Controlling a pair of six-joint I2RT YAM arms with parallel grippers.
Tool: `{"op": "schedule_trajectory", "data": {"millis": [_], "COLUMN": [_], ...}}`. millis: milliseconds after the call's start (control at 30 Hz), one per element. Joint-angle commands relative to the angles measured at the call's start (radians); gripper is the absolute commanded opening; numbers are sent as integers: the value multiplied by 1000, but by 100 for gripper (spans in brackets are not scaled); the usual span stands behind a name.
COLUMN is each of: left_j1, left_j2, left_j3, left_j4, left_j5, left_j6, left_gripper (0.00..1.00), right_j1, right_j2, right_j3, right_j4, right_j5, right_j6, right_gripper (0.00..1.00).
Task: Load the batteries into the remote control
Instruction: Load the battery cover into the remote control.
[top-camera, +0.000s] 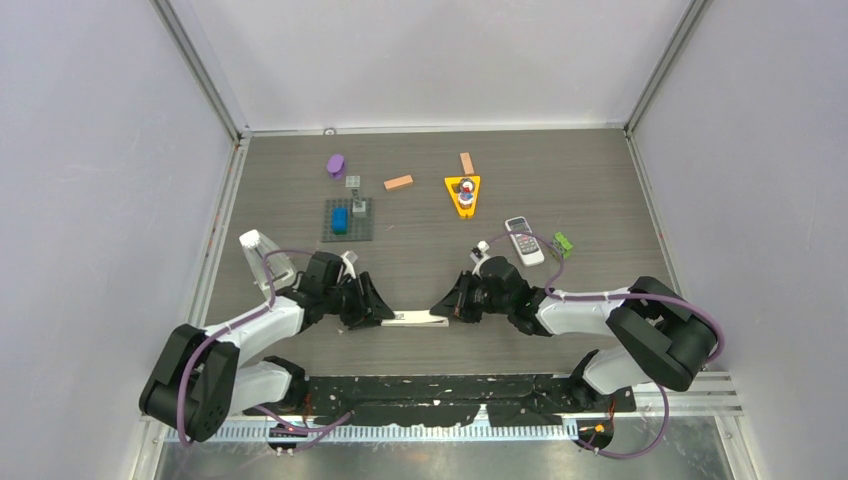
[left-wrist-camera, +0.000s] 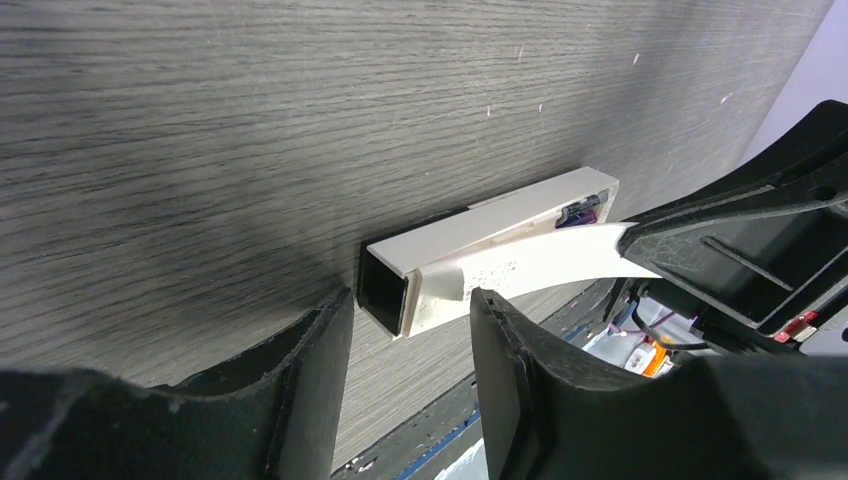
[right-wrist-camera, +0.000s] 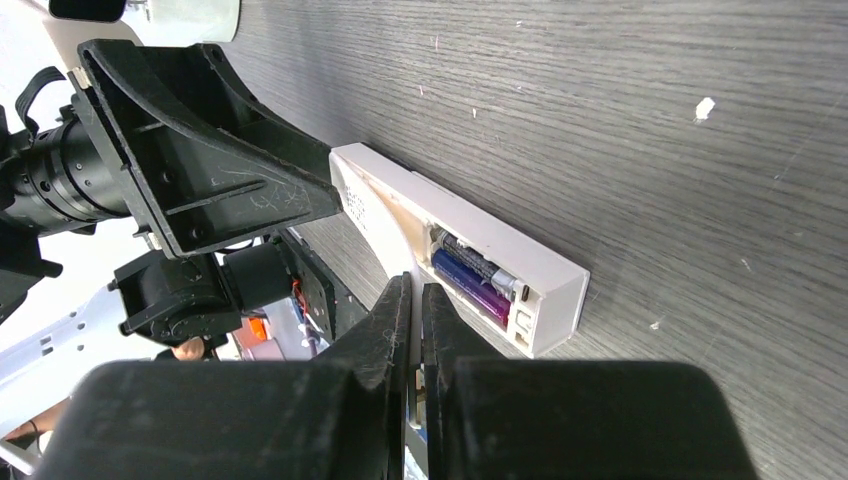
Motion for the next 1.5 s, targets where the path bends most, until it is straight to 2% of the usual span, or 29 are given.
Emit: {"op": "schedule_trajectory", "data": {"millis": [0, 367, 567, 700, 867, 1133, 1333, 1467], "left_j1": [-10, -22, -60, -100, -131, -154, -154, -156], "left_j2": [36, 52, 83, 100, 116, 163, 171, 173], "left_j3": [-31, -24, -8, 4, 17, 31, 40, 39], "left_j4": [-86, -99, -126, -165, -209, -237, -234, -231], "left_j5": [-130, -162, -215, -286, -356, -378, -380, -383], "left_j6": [45, 52, 66, 68, 75, 69, 71, 68], "left_gripper": [48, 48, 42, 41, 40, 35, 33, 33], "right_j1": [3, -2, -3, -4, -4, -10, -62, -67], "right_j2": [17, 27, 29, 30, 13, -82, -202, -195], "right_j3": [-2, 7, 32, 34, 38, 63, 25, 41], "right_j4": [-177, -215, -268, -274, -290, -392, -492, -542], "right_j5": [54, 26, 43, 41, 33, 24, 23, 30], "right_j6": [-67, -66, -68, -66, -64, -73, -112, -163], "right_gripper": [6, 5, 6, 9, 16, 44, 50, 54]}}
